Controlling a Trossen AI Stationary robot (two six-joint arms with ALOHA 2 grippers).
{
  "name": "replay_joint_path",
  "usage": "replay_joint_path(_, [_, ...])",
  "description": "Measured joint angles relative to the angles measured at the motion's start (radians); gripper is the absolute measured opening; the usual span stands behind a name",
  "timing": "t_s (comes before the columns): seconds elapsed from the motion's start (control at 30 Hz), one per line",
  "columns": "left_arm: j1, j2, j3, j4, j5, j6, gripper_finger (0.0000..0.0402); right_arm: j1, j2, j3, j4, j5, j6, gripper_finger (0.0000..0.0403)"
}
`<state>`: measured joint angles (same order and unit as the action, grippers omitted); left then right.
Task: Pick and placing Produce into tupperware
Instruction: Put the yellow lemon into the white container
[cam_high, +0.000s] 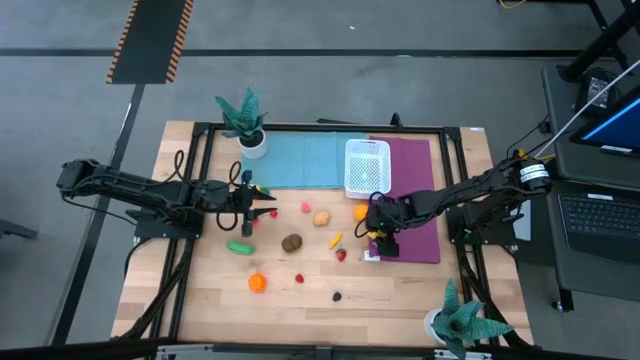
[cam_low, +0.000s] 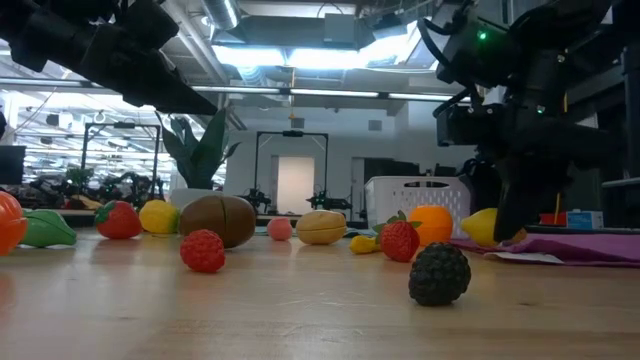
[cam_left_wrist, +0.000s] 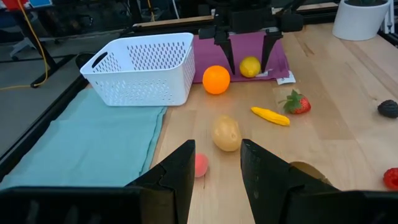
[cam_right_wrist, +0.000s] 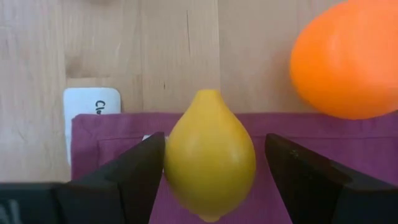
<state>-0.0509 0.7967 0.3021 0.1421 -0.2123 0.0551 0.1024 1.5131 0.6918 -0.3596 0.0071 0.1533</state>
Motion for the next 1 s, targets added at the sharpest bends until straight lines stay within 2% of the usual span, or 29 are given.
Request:
replay_joint_path(0.43, [0.000,0.000,0.000,0.000,0.000,0.000,0.0121,0.000,-0.001,0.000,-0.031,0.000,0.002,0.0214])
replay_joint_path(0.7, [0.000,0.000,0.000,0.000,0.000,0.000,0.0121,-0.001,-0.001,0.000,-0.024,0.000,0.029,0.0223])
replay_joint_path(1.0, [0.000,0.000,0.000,0.000,-0.037,0.003,0.0121,-0.001,-0.001,0.002,0.013,0.000,0.056,0.0210])
